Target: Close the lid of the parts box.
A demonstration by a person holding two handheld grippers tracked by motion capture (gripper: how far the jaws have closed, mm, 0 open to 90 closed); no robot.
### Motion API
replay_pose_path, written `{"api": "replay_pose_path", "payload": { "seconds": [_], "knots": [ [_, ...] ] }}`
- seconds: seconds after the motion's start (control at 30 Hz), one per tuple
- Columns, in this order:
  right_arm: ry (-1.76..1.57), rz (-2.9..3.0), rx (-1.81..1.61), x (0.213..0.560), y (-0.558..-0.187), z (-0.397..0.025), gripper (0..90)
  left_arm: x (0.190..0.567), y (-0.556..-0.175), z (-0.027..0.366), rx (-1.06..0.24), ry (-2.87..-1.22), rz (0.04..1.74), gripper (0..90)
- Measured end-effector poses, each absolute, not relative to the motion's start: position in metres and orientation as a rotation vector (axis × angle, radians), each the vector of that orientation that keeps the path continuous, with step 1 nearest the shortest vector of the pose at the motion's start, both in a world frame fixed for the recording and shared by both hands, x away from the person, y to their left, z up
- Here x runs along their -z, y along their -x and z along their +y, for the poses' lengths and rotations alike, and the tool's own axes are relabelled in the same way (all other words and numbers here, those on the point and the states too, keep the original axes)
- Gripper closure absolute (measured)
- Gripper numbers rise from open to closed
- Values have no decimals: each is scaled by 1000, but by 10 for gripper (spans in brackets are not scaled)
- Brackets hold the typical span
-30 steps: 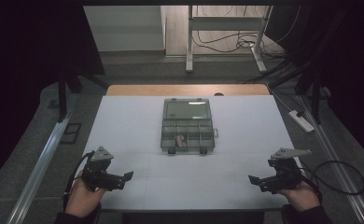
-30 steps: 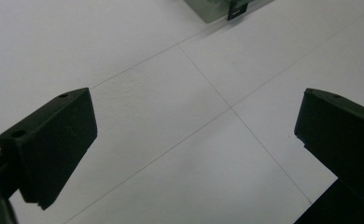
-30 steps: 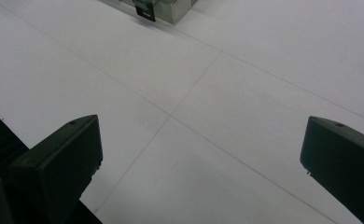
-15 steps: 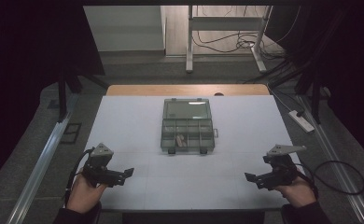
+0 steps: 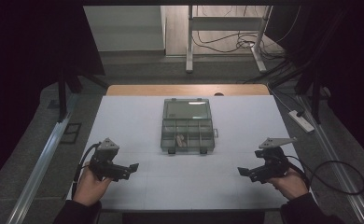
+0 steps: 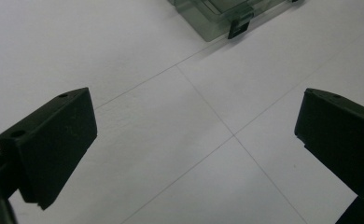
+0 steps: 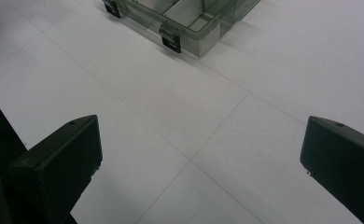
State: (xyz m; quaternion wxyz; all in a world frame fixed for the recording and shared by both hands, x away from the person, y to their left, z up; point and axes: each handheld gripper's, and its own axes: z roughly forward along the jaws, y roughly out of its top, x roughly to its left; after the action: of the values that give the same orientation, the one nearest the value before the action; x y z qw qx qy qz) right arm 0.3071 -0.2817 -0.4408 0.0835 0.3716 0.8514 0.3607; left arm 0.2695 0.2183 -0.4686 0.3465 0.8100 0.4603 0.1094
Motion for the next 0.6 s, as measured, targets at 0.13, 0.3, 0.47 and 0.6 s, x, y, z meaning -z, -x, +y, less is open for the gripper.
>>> {"api": "replay_pose_path", "payload": {
  "seconds": [0.13,0.3,0.47,0.6],
  "knots": [
    [-1102,2555,-1095,440,-313,-277,0,471,-277,215,-269,-2113,1179,0],
    [-1090,2568,-1139,437,-320,-268,0,475,-286,214,-238,-2102,1141,0],
    [-1088,2577,-1128,438,-328,-263,0,476,-293,214,-235,-2110,1126,0],
    [-1098,2571,-1127,440,-337,-260,0,476,-301,212,-239,-2112,1120,0]
  ]
}}
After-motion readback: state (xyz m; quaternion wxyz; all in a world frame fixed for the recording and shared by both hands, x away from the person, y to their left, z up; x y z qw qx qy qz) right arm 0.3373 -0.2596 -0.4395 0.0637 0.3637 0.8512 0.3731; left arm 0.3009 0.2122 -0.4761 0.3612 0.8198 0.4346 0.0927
